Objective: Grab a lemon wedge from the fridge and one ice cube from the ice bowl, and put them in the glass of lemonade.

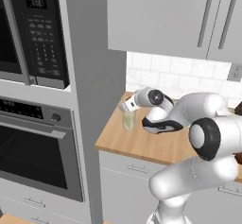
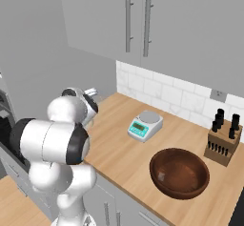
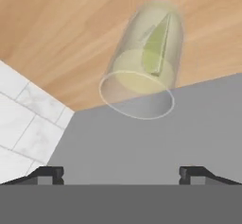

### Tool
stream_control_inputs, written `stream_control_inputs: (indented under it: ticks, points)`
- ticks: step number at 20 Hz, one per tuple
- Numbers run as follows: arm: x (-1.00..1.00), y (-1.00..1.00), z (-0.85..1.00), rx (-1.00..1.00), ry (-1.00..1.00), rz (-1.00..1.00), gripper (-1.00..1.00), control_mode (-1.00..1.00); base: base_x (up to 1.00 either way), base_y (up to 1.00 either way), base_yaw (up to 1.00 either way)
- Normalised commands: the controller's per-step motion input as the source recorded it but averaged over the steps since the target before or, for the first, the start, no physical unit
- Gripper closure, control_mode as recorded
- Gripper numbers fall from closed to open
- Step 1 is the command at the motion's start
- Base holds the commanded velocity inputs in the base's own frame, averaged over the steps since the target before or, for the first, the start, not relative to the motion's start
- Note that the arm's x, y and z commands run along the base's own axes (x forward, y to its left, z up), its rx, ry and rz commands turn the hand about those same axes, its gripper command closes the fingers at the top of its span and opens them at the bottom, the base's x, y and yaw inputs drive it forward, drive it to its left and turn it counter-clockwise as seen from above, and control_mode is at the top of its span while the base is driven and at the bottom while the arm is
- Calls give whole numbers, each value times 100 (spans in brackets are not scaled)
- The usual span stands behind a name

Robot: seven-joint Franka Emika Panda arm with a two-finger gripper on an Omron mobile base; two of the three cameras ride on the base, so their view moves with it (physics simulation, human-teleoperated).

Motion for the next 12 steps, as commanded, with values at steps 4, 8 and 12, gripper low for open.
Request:
stream_control_inputs:
  ticks: [4, 8, 12]
  points:
    - [-95, -33, 51, 0, 0, 0, -100, -100, 0, 0, 0]
    - [-58, -46, 98, 0, 1, -3, -100, -100, 0, 0, 0]
    - [-26, -44, 100, 1, 8, -5, -100, -100, 0, 0, 0]
